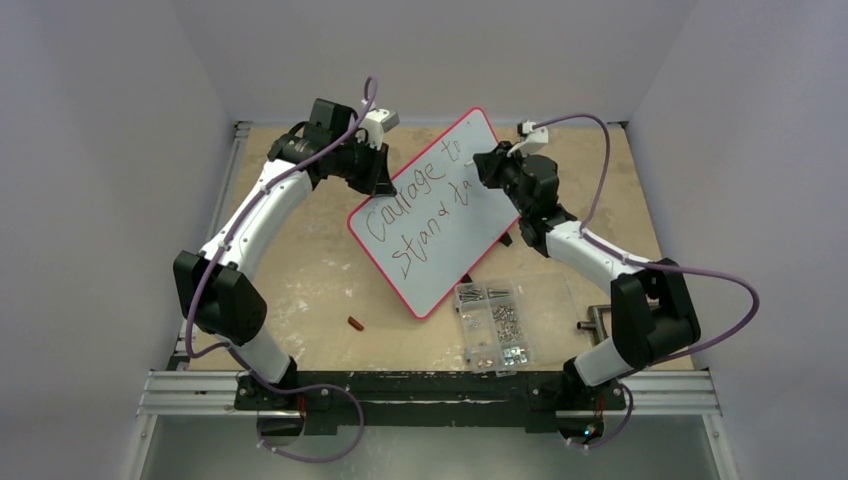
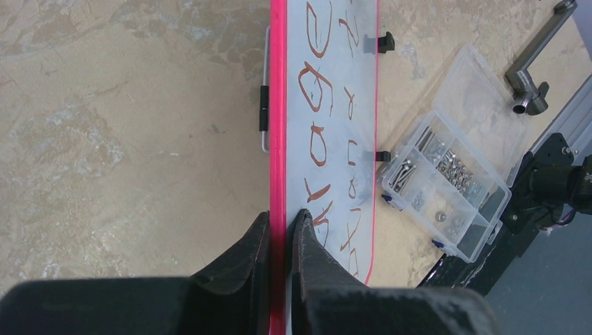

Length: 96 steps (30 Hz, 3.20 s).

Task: Write a sentence on the whiteboard

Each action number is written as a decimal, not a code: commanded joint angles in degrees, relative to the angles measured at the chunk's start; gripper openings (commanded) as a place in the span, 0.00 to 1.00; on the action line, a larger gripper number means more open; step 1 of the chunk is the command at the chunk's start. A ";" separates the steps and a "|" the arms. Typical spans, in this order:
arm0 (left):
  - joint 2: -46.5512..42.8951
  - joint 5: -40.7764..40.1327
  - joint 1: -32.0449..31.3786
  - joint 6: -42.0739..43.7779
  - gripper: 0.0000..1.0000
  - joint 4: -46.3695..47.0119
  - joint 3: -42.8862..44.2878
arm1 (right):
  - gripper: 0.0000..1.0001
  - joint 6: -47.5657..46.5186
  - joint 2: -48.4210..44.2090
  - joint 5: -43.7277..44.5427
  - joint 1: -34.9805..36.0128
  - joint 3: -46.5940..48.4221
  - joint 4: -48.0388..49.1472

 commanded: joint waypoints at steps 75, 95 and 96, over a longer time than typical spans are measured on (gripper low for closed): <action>-1.95 -9.89 0.23 5.08 0.00 -1.04 -0.41 | 0.00 2.13 -1.82 3.14 -1.65 3.69 -0.36; -1.63 -9.80 0.28 5.02 0.00 -1.11 -0.39 | 0.00 2.94 -0.28 1.31 -1.91 -2.28 1.03; -1.67 -9.80 0.24 5.04 0.00 -1.11 -0.33 | 0.00 3.08 -0.61 1.13 -1.92 -3.18 1.27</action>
